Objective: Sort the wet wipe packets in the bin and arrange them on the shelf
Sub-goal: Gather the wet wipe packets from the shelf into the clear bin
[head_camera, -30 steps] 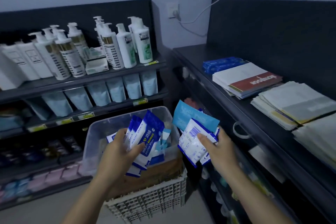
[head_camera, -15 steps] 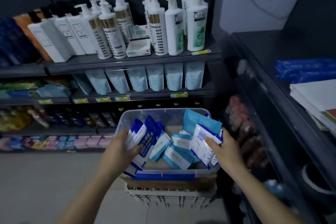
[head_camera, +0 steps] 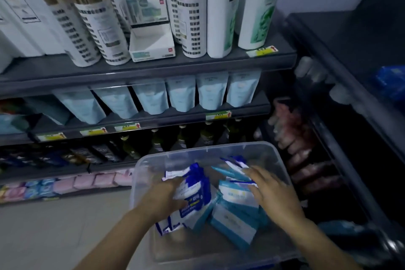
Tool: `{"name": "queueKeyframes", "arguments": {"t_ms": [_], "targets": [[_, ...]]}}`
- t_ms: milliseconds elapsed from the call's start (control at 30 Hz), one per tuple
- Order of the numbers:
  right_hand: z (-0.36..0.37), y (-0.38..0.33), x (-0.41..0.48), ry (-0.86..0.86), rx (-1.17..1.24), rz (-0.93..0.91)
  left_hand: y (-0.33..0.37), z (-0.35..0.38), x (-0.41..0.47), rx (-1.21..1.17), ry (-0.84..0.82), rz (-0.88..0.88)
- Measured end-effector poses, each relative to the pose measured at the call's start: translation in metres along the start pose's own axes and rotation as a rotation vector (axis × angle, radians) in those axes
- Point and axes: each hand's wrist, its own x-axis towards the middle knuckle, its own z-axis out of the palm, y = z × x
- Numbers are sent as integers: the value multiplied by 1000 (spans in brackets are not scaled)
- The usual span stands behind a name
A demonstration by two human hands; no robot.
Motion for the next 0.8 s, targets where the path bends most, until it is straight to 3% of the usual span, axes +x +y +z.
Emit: {"name": "queueKeyframes", "arguments": {"t_ms": [100, 133, 200, 267, 333, 500, 567, 800], "targets": [[17, 8, 6, -42, -130, -116, -4, 7, 24, 244, -39, 120], [20, 8, 4, -139, -142, -129, -3, 8, 30, 289, -15, 135], [26, 12, -5, -367, -42, -75, 0, 8, 40, 305, 29, 172], [26, 18, -21, -426, 75, 96, 9, 9, 48, 301, 34, 243], [19, 21, -34, -372, 189, 210, 23, 9, 51, 305, 22, 319], [-21, 33, -73, -96, 280, 285, 78, 15, 47, 297, 8, 545], [-40, 39, -99, 0, 290, 332, 111, 17, 41, 303, 87, 683], [-102, 69, -256, 321, 217, 577, 249, 39, -26, 363, 79, 1043]]}}
